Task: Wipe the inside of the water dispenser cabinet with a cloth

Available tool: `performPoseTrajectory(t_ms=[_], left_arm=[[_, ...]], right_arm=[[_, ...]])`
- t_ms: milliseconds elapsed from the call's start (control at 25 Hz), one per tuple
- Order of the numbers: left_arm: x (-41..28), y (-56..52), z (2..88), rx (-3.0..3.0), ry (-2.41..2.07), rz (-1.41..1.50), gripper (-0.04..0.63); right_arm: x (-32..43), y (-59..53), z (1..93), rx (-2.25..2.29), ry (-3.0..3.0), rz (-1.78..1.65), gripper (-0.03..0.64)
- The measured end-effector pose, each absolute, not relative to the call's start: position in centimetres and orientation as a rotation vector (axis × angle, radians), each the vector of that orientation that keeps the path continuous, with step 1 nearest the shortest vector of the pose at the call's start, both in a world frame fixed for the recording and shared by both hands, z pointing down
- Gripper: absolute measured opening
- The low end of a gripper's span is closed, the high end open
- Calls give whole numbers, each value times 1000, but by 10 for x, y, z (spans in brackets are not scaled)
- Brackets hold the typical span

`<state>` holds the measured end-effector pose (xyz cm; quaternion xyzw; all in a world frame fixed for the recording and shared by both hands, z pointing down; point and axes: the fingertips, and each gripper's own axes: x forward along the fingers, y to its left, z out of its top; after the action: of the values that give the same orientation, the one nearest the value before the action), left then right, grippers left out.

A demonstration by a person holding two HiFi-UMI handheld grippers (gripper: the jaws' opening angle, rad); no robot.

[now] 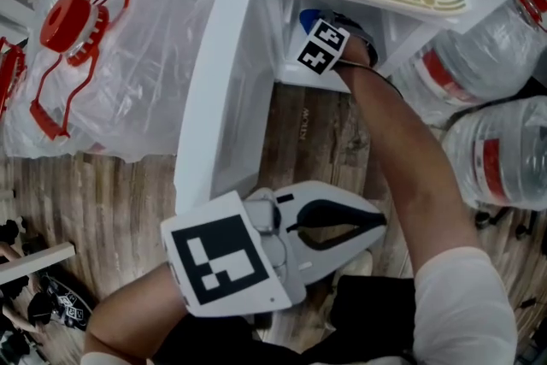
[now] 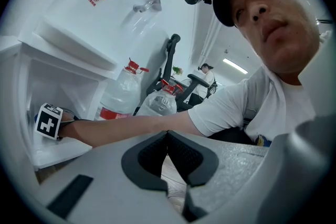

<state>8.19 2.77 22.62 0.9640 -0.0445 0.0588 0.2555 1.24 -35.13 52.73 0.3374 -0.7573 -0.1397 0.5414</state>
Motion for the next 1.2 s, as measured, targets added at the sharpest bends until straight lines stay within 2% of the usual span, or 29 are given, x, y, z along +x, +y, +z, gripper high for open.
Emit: performPoseTrajectory(t_ms=[320,560,960,1200], left_arm=[[83,27,226,2632,-118,163,3],[82,28,223,2636,-114,157,3],[81,33,219,2647,-118,161,3],[81,33,220,2651,-128,165,3]], right_arm=[[-14,-302,532,647,-1901,-382,84],[-14,-276,530,624,-1986,-274,84],[18,-350,446,1223,-2230,91,84],[1,-368,430,1218,-2344,112,84]])
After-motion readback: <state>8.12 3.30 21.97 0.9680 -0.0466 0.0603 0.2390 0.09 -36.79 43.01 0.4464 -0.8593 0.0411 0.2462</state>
